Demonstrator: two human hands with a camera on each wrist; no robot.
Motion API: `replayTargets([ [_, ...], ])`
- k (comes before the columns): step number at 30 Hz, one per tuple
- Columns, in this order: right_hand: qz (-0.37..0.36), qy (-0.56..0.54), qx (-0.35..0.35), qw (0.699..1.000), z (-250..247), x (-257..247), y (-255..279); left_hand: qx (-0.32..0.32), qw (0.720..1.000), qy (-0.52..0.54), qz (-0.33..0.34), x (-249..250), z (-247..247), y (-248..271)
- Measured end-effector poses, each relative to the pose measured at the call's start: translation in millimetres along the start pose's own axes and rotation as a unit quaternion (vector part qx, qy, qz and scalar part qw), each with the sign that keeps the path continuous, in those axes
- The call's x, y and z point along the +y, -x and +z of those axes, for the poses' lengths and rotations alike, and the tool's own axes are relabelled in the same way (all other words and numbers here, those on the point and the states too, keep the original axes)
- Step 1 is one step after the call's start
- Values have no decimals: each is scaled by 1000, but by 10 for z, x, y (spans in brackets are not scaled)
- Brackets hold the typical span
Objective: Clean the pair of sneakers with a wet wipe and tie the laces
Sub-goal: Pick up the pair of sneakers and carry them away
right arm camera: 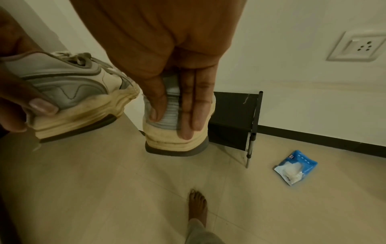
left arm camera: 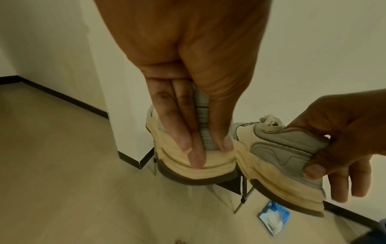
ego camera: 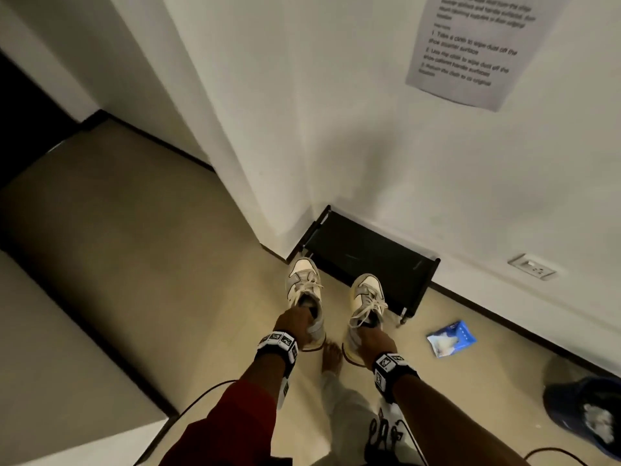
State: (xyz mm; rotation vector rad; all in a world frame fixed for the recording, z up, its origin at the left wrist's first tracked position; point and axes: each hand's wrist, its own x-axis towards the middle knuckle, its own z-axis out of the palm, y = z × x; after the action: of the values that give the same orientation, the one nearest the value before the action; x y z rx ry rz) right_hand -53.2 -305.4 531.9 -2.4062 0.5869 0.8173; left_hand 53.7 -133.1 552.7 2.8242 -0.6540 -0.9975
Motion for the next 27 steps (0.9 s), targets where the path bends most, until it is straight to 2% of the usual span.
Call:
replayTargets([
  [8,103,-22,15,994,-431,-21,-1019,-102,990,-45,86,-122,-229,-1435],
  [12,138,-4,29,990,-544,21,-1697,-115,982,-83,125,-111,-238,-2256],
  [20,184,-2,26,983,-165,156,-3160,-114,970,-110,185,-151,215,-3884],
  [24,207,-7,50,977,103,222,-3749,-115,963,-129,209,-200,495,-4463],
  [27,210,-4,59,976,250,289,-4015,-111,958,-142,223,-273,653,-4713],
])
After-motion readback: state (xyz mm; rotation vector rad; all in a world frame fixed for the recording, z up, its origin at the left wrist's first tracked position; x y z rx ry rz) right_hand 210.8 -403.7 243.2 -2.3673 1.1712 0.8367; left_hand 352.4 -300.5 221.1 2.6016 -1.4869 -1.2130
